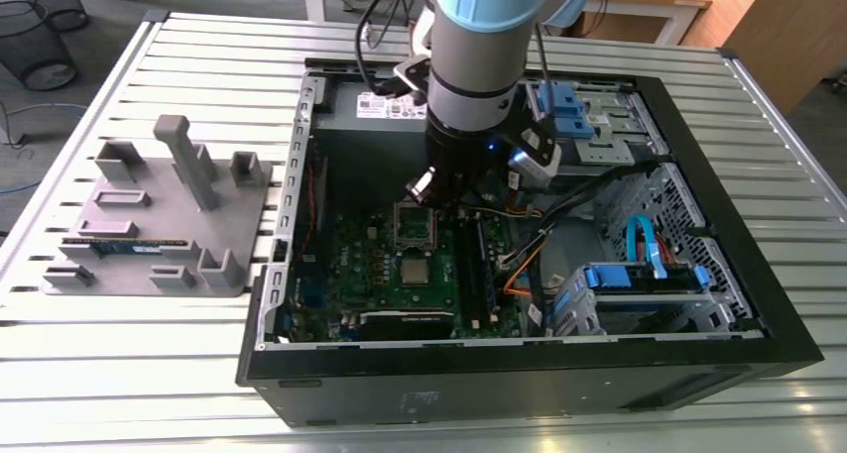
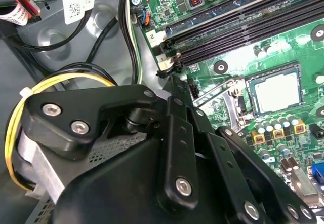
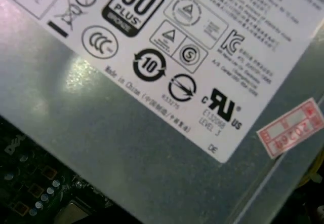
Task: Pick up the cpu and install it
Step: 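Close the cpu cover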
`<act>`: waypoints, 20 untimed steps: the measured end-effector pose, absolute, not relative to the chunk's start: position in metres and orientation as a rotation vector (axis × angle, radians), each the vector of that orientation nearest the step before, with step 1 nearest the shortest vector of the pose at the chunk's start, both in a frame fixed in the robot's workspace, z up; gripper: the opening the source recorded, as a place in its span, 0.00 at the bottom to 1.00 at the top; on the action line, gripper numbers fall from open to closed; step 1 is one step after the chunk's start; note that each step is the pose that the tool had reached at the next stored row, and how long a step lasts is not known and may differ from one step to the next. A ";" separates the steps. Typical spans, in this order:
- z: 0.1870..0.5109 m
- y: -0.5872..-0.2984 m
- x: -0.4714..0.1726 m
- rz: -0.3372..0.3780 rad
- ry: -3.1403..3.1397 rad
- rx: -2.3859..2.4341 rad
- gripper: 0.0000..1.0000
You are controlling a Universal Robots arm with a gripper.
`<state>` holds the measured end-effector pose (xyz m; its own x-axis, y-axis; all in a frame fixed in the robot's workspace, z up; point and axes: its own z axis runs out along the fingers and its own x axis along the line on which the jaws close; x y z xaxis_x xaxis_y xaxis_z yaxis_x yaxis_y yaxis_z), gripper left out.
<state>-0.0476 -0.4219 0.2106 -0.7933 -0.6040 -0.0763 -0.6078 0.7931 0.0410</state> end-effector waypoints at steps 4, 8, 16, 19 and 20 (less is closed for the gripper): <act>0.214 -0.423 -0.048 0.098 2.918 -0.987 0.11; 0.217 -0.424 -0.048 0.098 2.918 -0.988 0.11; 0.217 -0.426 -0.048 0.095 2.913 -1.005 0.11; 0.217 -0.426 -0.048 0.095 2.908 -1.023 0.11; 0.217 -0.426 -0.048 0.095 2.906 -1.029 0.11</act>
<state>-0.0477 -0.4264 0.2172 -0.7761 -0.6262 -0.0745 -0.6297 0.7759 0.0386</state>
